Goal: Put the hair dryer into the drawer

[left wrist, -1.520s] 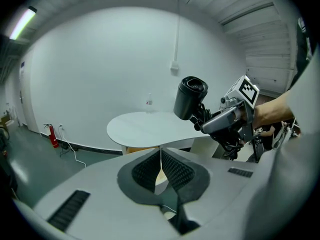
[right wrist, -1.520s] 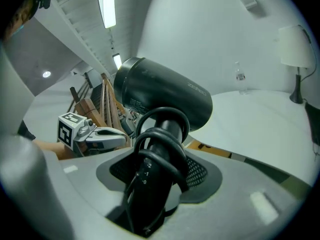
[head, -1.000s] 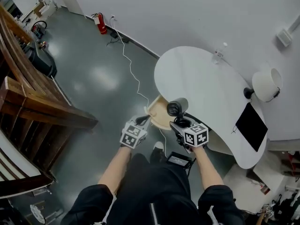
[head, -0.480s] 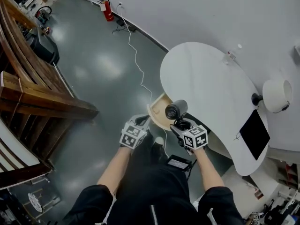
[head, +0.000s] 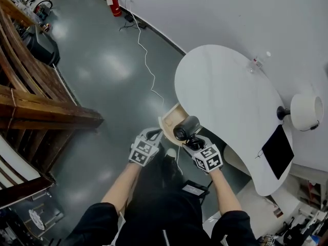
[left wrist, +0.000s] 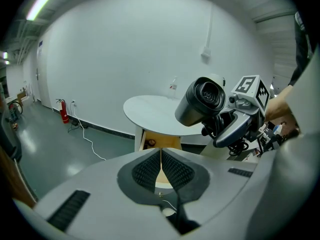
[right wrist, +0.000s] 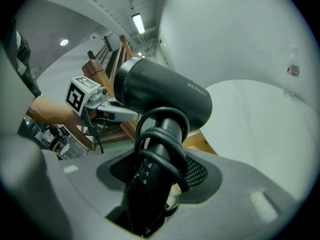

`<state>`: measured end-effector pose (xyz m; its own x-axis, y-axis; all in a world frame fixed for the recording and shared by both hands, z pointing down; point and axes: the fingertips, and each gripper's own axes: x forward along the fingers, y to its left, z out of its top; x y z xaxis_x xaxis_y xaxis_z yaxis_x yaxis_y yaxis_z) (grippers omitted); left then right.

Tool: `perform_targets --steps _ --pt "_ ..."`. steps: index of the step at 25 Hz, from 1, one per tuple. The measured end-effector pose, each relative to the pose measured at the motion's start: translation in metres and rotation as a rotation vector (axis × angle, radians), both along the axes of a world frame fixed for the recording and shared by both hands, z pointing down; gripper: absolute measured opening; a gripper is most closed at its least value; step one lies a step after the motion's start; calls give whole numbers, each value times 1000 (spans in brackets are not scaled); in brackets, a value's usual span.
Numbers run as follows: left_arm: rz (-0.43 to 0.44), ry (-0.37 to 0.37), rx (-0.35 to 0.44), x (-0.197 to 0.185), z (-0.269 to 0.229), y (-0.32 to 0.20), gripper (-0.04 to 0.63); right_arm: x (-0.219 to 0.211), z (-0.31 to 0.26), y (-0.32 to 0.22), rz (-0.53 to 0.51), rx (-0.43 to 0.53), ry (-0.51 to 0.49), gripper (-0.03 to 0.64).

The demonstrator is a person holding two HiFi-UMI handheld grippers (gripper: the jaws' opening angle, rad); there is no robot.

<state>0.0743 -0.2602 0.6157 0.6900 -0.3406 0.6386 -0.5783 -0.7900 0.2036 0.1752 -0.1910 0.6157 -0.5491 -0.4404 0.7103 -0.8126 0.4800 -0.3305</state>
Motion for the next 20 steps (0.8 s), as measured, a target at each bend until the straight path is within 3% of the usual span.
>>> perform_targets --steps 8,20 --pt "32 -7 22 0 5 -20 15 -3 26 3 -66 -2 49 233" --pt "64 -20 22 4 36 -30 15 -14 52 3 -201 6 45 233"
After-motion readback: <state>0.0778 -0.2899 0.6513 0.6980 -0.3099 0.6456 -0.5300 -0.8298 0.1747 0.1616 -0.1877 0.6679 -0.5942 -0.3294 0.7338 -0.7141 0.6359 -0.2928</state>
